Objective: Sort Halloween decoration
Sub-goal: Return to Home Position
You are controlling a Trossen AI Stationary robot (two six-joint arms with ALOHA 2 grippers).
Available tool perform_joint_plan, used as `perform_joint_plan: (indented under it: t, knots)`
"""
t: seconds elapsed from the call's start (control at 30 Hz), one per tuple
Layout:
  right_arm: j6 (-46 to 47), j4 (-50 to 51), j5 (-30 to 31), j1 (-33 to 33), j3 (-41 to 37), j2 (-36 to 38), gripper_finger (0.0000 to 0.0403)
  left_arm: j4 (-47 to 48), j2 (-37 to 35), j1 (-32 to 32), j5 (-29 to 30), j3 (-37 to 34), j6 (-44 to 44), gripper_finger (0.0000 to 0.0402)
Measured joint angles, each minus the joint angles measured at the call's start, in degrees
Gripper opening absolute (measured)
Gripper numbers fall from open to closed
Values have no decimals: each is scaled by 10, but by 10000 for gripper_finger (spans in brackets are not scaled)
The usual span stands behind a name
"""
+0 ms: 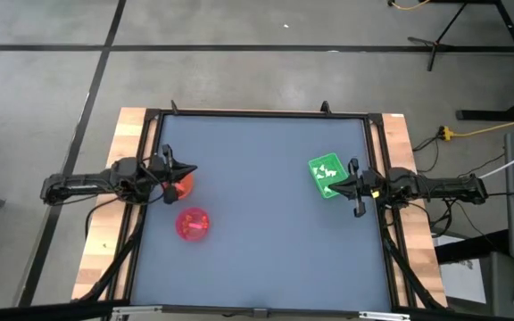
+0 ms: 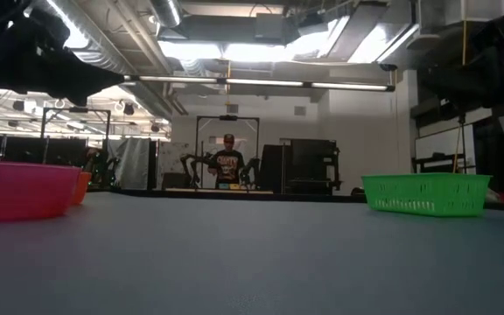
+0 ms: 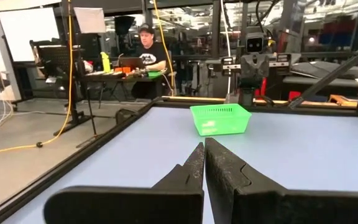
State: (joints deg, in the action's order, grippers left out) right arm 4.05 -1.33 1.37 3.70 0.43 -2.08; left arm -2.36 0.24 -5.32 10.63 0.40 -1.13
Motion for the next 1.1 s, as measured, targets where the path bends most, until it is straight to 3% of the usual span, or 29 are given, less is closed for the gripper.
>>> perform_joint_plan:
  t: [1.1]
  knots:
    - [-29,3,0,0,0,0,10,2,0,-13,-12,0,6,0]
